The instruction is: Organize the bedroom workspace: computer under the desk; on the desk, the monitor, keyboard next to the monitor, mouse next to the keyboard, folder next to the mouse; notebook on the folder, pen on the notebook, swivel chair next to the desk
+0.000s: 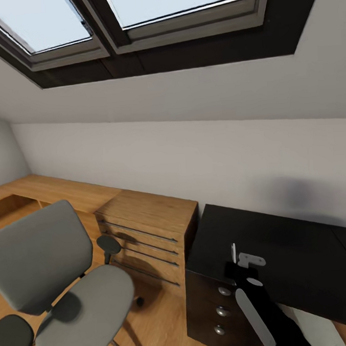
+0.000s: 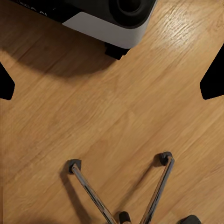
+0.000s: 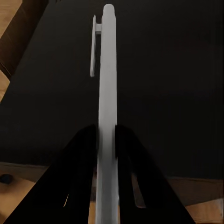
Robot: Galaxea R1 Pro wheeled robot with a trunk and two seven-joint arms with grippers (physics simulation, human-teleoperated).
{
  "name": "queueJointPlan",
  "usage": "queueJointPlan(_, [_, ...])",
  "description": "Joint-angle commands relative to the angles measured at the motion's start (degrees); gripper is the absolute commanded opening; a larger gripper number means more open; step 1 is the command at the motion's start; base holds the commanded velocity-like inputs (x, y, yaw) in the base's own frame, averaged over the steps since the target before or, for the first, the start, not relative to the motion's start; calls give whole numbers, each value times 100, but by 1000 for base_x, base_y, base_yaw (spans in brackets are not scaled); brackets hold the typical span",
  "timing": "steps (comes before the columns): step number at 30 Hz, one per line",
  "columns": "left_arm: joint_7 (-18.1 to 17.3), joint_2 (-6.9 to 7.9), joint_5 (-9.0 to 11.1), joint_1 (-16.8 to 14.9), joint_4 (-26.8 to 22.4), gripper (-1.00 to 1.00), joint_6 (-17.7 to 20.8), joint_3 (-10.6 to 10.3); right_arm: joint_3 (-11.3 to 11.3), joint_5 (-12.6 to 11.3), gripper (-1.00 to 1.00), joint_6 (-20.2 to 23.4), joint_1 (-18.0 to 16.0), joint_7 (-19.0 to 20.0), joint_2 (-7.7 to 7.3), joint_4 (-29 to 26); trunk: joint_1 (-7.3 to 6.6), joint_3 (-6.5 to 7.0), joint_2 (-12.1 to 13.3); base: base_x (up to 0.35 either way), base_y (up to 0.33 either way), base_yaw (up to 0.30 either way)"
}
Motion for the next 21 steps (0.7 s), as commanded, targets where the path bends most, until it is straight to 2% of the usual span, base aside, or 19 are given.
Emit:
queueJointPlan(1, [34, 4, 60, 1, -10, 100, -22, -26, -84, -36, -100, 23, -5, -38, -1, -7, 1, -12, -5, 0, 0, -212])
queueJointPlan(9, [34, 4, 60, 1, -10, 100, -21, -26, -316, -42, -100, 28, -5, -46, -2, -7, 1, -33, -5, 0, 0, -255])
queueJointPlan(11, [34, 4, 60, 1, -10, 100, -21, -26, -444, -41, -100, 29, -5, -46, 2, -5, 1, -34, -5, 0, 0, -282])
queueJointPlan(13, [34, 4, 60, 1, -10, 100, -21, -26, -622, -42, -100, 29, -5, -46, 4, 1, 1, -35, -5, 0, 0, -288])
queueJointPlan(20, [34, 4, 60, 1, -10, 100, -21, -26, -1711, -43, -100, 36, -5, -51, 6, 22, 1, -35, -5, 0, 0, -294])
queueJointPlan(21, [34, 4, 60, 1, -10, 100, -21, -26, -1773, -43, -100, 37, -5, -50, 4, 25, 1, -35, -5, 0, 0, -296])
